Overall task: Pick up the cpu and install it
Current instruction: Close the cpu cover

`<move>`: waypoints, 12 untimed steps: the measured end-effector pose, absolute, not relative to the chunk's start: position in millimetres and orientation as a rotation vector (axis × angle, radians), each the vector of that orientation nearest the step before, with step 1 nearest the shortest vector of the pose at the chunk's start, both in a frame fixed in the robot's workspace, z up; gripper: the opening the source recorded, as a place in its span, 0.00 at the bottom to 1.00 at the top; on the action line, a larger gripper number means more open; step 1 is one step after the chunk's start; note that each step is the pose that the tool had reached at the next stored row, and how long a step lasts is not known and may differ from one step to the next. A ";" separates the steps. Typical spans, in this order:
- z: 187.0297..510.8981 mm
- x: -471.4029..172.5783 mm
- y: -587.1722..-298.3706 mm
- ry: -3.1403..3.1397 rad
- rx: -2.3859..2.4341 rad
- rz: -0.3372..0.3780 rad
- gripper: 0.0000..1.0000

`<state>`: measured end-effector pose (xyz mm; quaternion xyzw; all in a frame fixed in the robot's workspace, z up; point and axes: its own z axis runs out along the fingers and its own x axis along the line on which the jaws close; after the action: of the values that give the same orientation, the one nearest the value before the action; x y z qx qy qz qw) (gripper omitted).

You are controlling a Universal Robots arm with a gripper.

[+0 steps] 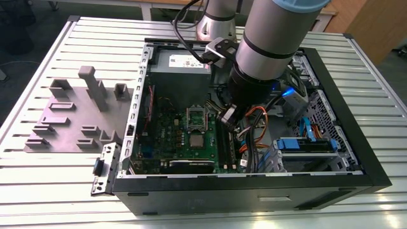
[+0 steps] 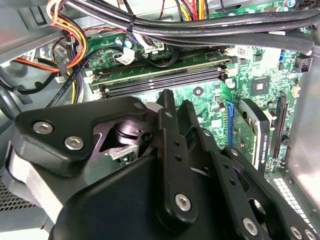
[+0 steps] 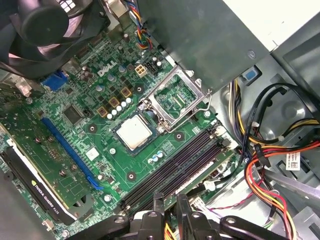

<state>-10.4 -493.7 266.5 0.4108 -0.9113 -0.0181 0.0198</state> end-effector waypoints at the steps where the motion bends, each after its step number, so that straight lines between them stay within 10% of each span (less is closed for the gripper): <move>1: 266.5 -10.5 -493.7 -2.827 1.274 -0.056 0.25; 12: 266.5 -11.3 -493.7 -2.827 1.275 -0.056 0.11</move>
<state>-11.3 -493.7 266.5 0.4108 -0.9113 -0.0181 0.0198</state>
